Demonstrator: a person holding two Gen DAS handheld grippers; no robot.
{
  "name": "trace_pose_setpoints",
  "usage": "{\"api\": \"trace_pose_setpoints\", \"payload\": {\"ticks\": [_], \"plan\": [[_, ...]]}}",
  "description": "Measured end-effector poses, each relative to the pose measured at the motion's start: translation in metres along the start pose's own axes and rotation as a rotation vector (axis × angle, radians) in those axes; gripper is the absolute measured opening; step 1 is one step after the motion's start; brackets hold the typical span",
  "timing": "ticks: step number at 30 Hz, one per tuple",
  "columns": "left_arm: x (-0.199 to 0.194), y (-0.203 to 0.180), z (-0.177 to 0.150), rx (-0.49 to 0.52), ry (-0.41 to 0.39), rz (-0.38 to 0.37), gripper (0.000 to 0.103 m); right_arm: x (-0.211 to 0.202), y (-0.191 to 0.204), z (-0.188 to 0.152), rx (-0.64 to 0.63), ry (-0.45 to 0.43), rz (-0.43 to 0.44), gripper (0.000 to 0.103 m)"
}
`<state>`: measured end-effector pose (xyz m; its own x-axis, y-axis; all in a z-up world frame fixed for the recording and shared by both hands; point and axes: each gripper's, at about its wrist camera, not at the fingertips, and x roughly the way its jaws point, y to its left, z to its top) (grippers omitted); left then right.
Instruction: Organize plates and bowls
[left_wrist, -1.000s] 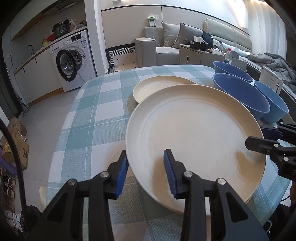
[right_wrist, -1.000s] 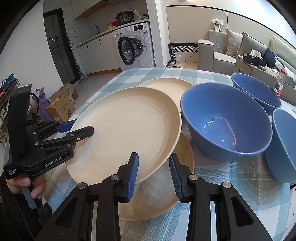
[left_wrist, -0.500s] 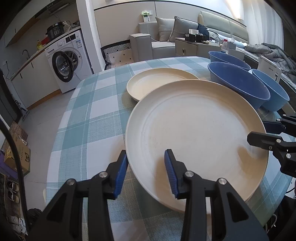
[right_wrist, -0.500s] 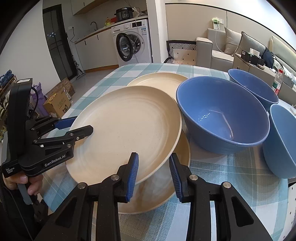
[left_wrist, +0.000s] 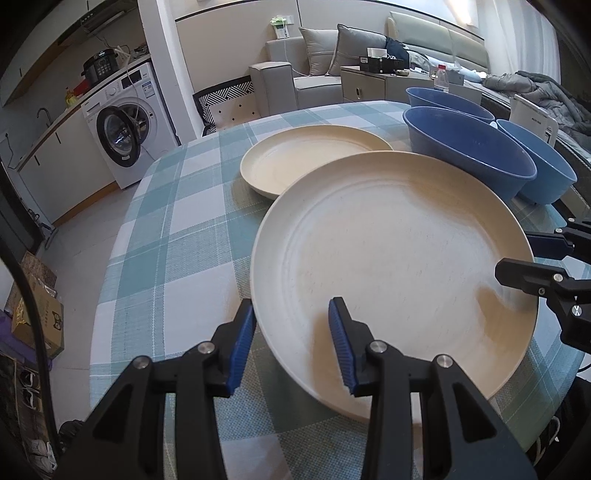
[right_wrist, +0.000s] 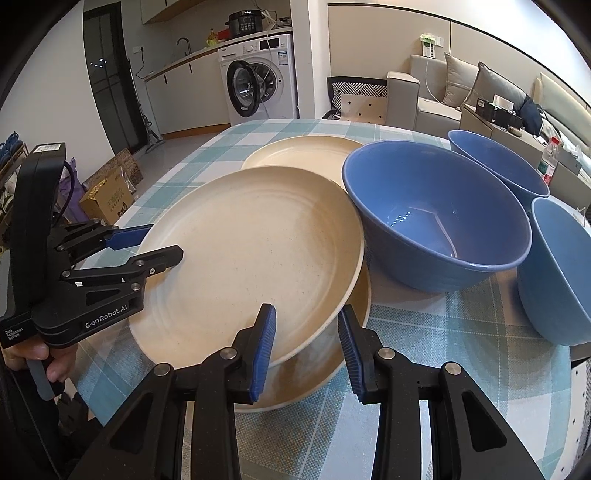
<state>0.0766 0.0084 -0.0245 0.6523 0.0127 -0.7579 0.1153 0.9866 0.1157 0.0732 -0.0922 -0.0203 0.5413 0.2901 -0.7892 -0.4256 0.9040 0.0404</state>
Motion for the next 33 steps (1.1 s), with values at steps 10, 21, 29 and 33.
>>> {"api": "trace_pose_setpoints", "payload": {"ticks": [10,21,29,33], "plan": [[0.004,-0.006,-0.003,0.039,0.019,0.016,0.039,0.0,0.004,-0.003,-0.034,0.01,-0.04,0.035],[0.003,-0.011,-0.003,0.074,0.027,0.027,0.04,-0.001,0.006,-0.006,-0.039,0.022,-0.045,0.039],[0.004,-0.016,-0.005,0.1,0.036,0.029,0.041,-0.001,0.005,-0.008,-0.038,0.03,-0.047,0.041],[0.003,-0.018,-0.005,0.11,0.04,0.03,0.041,0.0,0.005,-0.008,-0.041,0.037,-0.048,0.043]]}}
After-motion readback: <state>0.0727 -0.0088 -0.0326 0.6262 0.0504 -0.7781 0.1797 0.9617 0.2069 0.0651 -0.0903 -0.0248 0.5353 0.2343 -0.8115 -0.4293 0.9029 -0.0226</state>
